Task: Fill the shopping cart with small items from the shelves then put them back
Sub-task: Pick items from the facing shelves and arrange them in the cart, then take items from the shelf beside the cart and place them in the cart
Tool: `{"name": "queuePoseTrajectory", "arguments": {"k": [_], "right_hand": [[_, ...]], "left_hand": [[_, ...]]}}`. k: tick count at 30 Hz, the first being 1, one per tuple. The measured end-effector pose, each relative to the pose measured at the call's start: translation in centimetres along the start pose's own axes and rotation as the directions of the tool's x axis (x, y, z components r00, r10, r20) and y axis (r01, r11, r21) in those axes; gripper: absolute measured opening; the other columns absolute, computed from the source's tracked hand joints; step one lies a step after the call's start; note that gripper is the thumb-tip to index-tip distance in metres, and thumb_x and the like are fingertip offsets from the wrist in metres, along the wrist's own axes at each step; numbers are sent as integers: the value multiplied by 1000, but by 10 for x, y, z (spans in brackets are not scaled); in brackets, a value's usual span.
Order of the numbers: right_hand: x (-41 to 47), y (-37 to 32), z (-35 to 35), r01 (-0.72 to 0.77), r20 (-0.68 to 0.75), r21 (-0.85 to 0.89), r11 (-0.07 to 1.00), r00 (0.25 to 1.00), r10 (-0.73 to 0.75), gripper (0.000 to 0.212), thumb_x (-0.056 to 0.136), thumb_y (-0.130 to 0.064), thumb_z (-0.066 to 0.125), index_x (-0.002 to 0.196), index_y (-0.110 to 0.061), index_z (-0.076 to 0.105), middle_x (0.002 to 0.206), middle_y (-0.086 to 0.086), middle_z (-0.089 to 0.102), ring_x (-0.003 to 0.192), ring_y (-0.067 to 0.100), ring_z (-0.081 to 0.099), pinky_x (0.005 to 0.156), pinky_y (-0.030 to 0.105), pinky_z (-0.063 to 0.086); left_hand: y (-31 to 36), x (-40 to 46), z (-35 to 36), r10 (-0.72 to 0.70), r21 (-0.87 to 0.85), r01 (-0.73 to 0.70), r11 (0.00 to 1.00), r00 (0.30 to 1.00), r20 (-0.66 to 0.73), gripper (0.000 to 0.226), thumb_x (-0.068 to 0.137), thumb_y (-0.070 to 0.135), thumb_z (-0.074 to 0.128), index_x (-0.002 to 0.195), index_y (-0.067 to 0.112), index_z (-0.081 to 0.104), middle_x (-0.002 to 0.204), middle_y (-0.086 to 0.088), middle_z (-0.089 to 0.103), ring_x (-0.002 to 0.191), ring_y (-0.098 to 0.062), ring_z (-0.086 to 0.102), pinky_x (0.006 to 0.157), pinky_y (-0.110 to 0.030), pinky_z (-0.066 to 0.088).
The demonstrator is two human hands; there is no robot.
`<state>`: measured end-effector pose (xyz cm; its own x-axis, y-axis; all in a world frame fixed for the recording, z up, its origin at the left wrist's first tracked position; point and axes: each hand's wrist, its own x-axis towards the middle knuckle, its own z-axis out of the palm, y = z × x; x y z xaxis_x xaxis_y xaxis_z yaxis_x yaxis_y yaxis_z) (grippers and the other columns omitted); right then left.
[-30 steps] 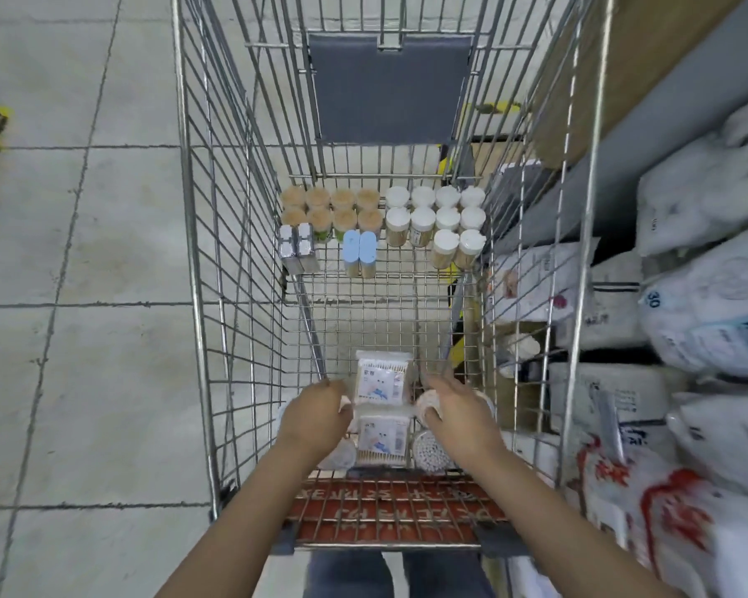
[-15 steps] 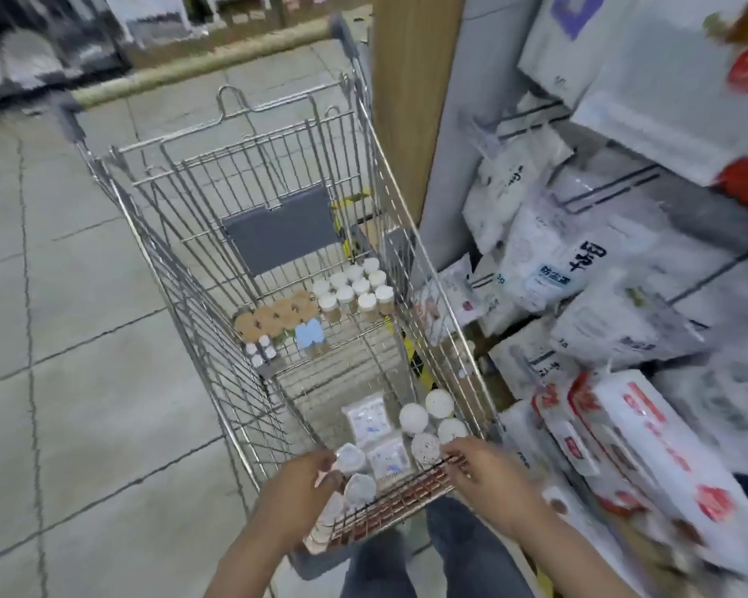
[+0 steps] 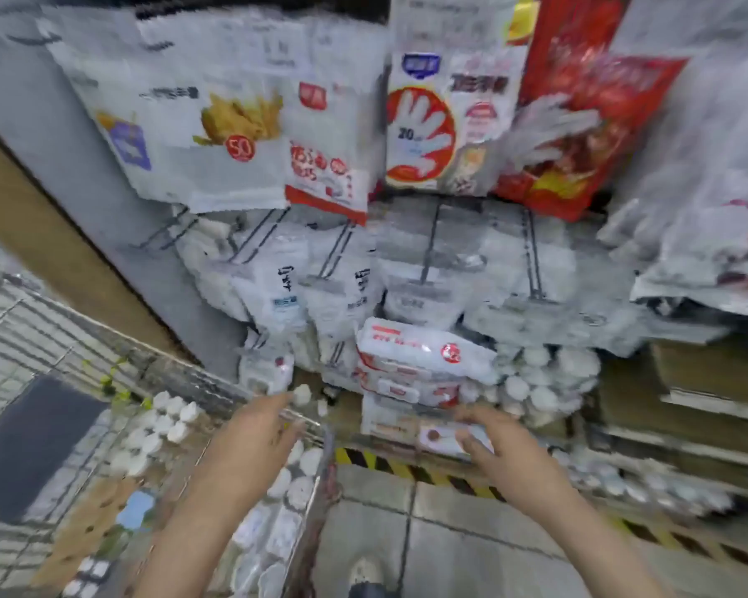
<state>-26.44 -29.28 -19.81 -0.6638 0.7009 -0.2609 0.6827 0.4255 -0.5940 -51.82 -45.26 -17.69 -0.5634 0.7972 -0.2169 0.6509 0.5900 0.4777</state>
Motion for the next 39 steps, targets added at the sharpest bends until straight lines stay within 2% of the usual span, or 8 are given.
{"name": "queuePoseTrajectory", "arguments": {"k": [4,8,12,17,21,25,31,39], "right_hand": [[-56,60,-48,-120,-162,85,989,978,133,28,99,-36,45,126,-34,51,124,-15,54,101,1,50,75,9,36],[-126,120,-98,-197,-288,256,946,919,269,14,98,-36,46,110,-45,48,114,-14,58,93,2,58,77,15,47],[-202,187,-147,-234,-403,358,904,835,375,18,94,-43,45,110,-43,54,116,-28,54,105,-2,56,83,17,49],[-277,260,-199,-276,-473,406,871,752,459,18,97,-30,51,98,-48,52,107,-28,57,99,-19,49,76,3,40],[-303,301,-237,-288,-506,450,845,697,507,16,96,-29,52,95,-44,58,96,-22,65,94,-13,54,75,7,44],[-293,332,-277,-259,-539,436,862,692,481,16,96,-32,51,97,-47,57,94,-18,66,88,-2,59,78,24,52],[-256,373,-341,-200,-606,356,913,695,388,21,97,-29,51,98,-50,52,101,-31,59,98,-14,53,79,8,44],[-248,424,-412,-154,-709,292,944,627,322,26,95,-24,53,96,-50,55,98,-30,62,94,-6,58,73,12,48]], "left_hand": [[103,16,37,274,-144,-262,954,959,71,30,94,29,55,124,28,56,113,11,61,102,-10,59,89,-29,47],[218,2,90,479,-211,-440,873,856,196,32,97,26,50,128,29,52,122,15,53,108,0,51,81,-6,40],[328,-29,146,610,-222,-568,792,737,291,24,97,31,49,120,38,53,114,19,56,108,-2,55,79,-18,47],[437,-65,204,717,-223,-697,682,576,393,24,98,38,46,120,39,54,109,27,56,100,10,52,79,-8,42],[497,-76,227,773,-197,-768,609,518,367,22,99,38,43,117,42,54,106,32,52,92,16,48,73,-5,40],[547,-58,235,836,-165,-835,525,468,287,24,99,36,42,118,37,57,110,28,55,101,9,50,84,-11,42],[625,-11,238,908,-134,-903,409,387,163,27,96,46,39,112,39,60,104,33,56,99,11,51,82,-10,43],[729,21,259,948,-129,-943,308,293,126,37,93,50,33,111,36,63,103,27,59,95,9,54,84,-17,47]]}}
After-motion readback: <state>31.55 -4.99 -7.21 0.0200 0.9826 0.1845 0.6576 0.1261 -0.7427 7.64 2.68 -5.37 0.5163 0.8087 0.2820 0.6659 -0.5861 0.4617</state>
